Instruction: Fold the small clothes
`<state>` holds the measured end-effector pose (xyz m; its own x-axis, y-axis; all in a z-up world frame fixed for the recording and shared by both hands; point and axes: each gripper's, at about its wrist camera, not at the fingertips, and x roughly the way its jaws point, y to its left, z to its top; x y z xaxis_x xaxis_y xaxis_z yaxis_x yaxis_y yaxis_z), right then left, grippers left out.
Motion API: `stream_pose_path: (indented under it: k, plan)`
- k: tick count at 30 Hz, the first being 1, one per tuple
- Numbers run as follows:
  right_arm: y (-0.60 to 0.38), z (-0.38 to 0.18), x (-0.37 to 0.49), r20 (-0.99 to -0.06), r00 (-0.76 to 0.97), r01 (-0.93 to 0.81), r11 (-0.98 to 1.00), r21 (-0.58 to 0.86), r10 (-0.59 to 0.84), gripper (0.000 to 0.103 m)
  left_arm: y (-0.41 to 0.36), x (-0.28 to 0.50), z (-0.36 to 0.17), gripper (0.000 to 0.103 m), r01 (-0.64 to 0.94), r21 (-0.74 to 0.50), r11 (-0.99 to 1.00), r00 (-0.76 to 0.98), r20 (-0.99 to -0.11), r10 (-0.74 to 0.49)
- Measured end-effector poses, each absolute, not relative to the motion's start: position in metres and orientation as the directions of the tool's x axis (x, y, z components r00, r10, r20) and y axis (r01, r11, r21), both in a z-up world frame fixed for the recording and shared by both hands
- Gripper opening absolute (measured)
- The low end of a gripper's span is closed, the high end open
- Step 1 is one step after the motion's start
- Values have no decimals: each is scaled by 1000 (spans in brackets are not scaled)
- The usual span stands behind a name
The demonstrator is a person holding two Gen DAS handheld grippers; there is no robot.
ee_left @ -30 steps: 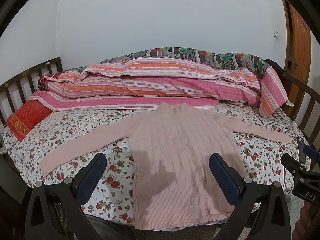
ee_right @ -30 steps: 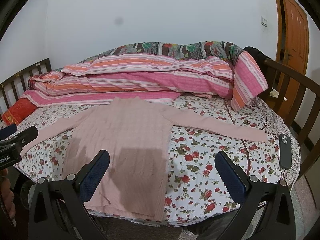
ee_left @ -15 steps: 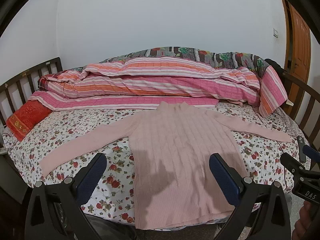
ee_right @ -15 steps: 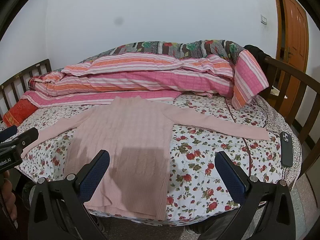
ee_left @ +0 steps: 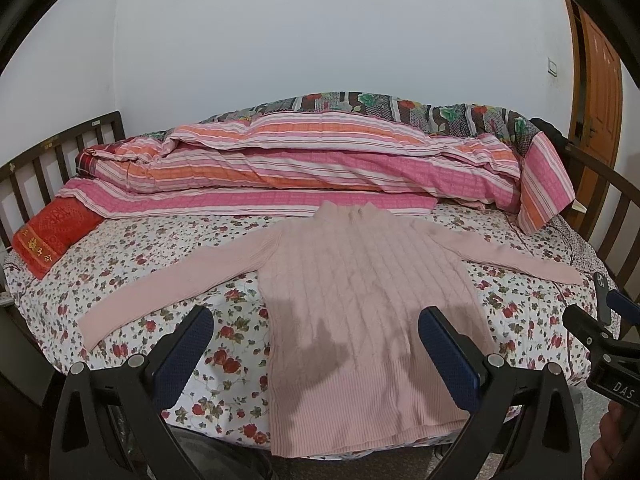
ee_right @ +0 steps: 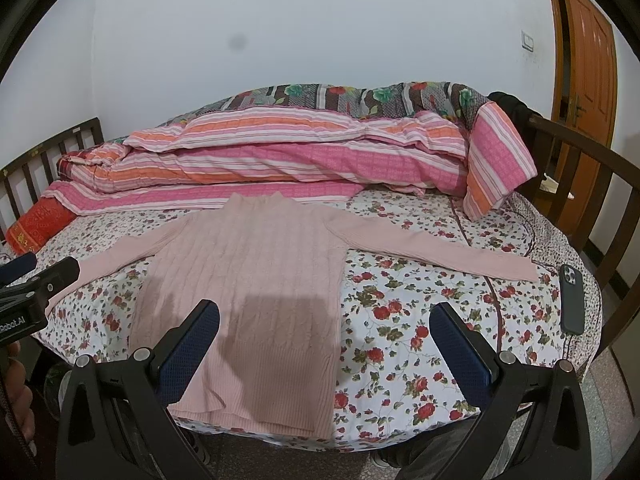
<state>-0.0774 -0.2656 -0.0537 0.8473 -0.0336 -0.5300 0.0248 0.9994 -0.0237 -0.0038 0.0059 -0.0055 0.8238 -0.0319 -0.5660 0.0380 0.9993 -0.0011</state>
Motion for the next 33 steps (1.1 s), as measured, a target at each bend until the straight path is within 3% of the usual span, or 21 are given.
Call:
stream_pose_path:
  k: [23, 33]
  plan:
    - [-258, -54, -76, -530, 847, 23, 999, -31, -36, 103, 7, -4, -10, 103, 39, -13, 999, 827, -561, -40]
    - [-247, -76, -56, -559, 829, 7, 999, -35, -25, 103, 51, 27, -52, 102, -8, -144, 990, 775, -627, -85]
